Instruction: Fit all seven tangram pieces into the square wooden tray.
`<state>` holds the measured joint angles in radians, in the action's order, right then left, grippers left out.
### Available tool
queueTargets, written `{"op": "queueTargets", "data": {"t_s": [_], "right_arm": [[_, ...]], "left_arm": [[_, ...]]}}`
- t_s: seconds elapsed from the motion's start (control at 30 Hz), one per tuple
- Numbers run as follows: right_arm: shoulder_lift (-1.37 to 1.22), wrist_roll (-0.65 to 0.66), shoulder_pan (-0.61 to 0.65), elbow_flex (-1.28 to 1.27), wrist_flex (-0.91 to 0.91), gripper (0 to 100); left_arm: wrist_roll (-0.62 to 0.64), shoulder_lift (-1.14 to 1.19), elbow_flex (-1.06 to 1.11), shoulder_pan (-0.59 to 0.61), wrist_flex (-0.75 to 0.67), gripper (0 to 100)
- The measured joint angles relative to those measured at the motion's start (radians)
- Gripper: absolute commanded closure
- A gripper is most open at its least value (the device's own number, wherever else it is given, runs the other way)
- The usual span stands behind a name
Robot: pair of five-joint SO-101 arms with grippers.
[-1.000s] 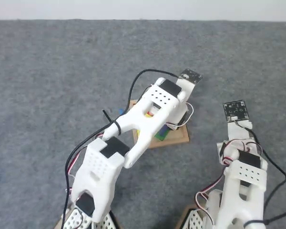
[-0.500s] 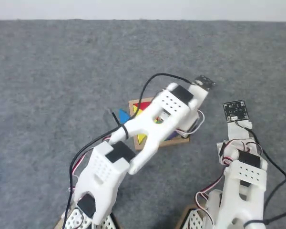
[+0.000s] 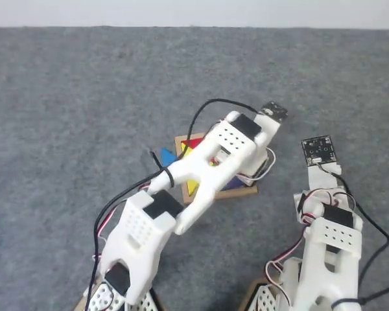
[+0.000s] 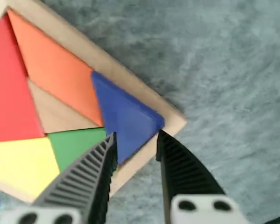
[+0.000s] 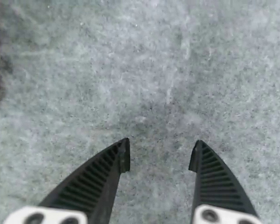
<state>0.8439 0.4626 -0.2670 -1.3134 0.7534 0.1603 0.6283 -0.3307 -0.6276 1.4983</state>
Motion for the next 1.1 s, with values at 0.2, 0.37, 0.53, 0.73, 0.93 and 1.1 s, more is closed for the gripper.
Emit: {"op": "queueTargets", "data": {"t_s": [0.2,0.37,0.53,0.73,0.93,1.1], "right_arm": [[0.000,0.000,0.000,0.000,0.000,77.2],[0.000,0.000,0.003,0.000,0.000,77.2],[0.000,0.000,0.006,0.000,0.000,77.2],[0.000,0.000,0.003,0.000,0.000,77.2],[0.000,0.000,0.002,0.000,0.000,77.2],[0.000,0.000,0.006,0.000,0.000,77.2]], "left_arm": [[-0.018,0.000,0.000,0.041,0.000,86],[-0.023,0.000,0.000,0.037,0.000,86],[-0.044,-0.005,0.000,0.002,-0.011,86],[-0.052,-0.005,0.000,-0.005,-0.046,86],[-0.060,-0.005,-0.017,-0.008,-0.060,86],[-0.060,-0.005,-0.078,-0.006,-0.060,86]]}}
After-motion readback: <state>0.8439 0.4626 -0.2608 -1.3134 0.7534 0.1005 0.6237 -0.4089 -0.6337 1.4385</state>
